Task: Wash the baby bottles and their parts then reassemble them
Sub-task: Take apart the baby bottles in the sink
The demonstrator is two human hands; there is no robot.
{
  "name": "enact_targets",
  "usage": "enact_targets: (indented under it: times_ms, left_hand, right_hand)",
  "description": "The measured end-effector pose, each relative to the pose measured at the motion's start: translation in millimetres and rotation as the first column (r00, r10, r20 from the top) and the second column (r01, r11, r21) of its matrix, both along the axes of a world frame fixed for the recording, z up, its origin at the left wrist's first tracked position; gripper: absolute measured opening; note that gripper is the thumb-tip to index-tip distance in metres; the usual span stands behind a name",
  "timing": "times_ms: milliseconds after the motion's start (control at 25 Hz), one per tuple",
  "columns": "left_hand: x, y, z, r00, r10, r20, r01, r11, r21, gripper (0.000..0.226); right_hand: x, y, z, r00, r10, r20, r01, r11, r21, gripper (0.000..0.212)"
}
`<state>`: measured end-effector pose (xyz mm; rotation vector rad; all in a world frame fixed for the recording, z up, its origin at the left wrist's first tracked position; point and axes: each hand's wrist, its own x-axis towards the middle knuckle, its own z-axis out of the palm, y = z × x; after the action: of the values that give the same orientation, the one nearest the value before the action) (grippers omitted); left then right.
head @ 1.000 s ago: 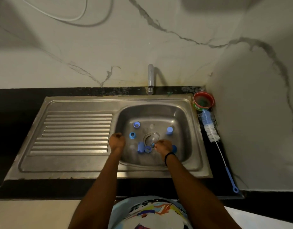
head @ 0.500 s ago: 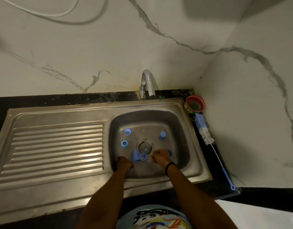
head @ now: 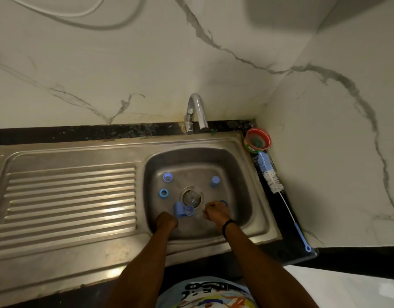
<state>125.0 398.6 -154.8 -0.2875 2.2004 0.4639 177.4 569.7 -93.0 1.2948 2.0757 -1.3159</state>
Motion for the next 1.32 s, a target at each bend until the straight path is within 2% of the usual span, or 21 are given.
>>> enact_targets:
  times_ms: [80, 200, 320, 400, 480, 600, 720, 840, 880, 960, 1080, 1160, 1320]
  left_hand:
    - [3.1, 1.2, 11.1, 0.997, 0.080, -0.001, -0.080, 0.996, 0.030, 0.038]
    - [9.4, 3.8, 22.8, 0.983, 0.179, -0.042, -0.174, 0.980, 0.096, 0.049]
    - [18.1, 9.0, 33.9, 0.965, 0.253, -0.064, -0.240, 0.957, 0.162, 0.058]
    - [20.8, 10.8, 41.1, 0.960, 0.270, -0.069, -0.247, 0.940, 0.235, 0.063]
    - [19.2, 12.6, 43.7, 0.960, 0.256, -0.109, -0.206, 0.918, 0.338, 0.065]
    - [12.3, 16.3, 49.0, 0.957, 0.205, -0.207, -0.111, 0.914, 0.390, 0.067]
    - [2.7, 25.9, 77.2, 0.973, 0.090, -0.212, -0.005, 0.929, 0.371, 0.051]
    - [-14.4, 28.8, 94.8, 0.984, -0.040, -0.172, 0.098, 0.936, 0.339, 0.046]
    - [-22.1, 28.8, 98.4, 0.991, -0.013, -0.131, 0.058, 0.934, 0.352, 0.044]
    - [-39.3, 29.5, 105.9, 0.987, 0.051, -0.154, 0.001, 0.947, 0.322, 0.035]
    - [-75.1, 43.4, 121.8, 0.932, 0.101, -0.348, 0.005, 0.957, 0.291, 0.018]
    - [-103.6, 59.1, 139.8, 0.887, 0.127, -0.444, 0.019, 0.951, 0.309, 0.025]
    - [-169.7, 91.1, 164.9, 0.829, 0.242, -0.504, -0.046, 0.928, 0.370, 0.038]
  right_hand:
    - [-2.5, -1.8, 5.5, 0.996, 0.085, 0.008, -0.085, 0.996, -0.008, 0.025]
    - [-13.1, -1.8, 0.9, 0.975, 0.194, 0.111, -0.199, 0.980, 0.032, 0.021]
    - [-20.9, -3.1, 2.2, 0.984, 0.180, 0.004, -0.180, 0.982, -0.055, 0.009]
    - [-18.8, -10.5, 16.4, 0.983, 0.139, -0.122, -0.163, 0.963, -0.217, 0.020]
    - [-17.2, -12.7, 24.7, 0.971, 0.161, -0.174, -0.213, 0.915, -0.343, 0.045]
    - [-18.5, -7.5, 26.9, 0.945, 0.218, -0.244, -0.301, 0.870, -0.391, 0.059]
    - [-23.4, 3.5, 29.1, 0.933, 0.174, -0.314, -0.289, 0.882, -0.371, 0.061]
    - [-29.8, 14.1, 34.9, 0.936, 0.132, -0.327, -0.244, 0.911, -0.331, 0.044]
    - [-32.8, 18.2, 33.5, 0.943, 0.116, -0.311, -0.218, 0.923, -0.317, 0.041]
    - [-36.9, 25.9, 25.3, 0.955, 0.116, -0.275, -0.191, 0.945, -0.265, 0.043]
    - [-39.4, 35.7, 11.0, 0.964, 0.133, -0.228, -0.184, 0.958, -0.219, 0.049]
    - [-37.9, 37.6, 5.4, 0.970, 0.115, -0.213, -0.163, 0.961, -0.225, 0.052]
    - [-43.3, 38.2, -2.6, 0.981, 0.070, -0.183, -0.111, 0.969, -0.221, 0.043]
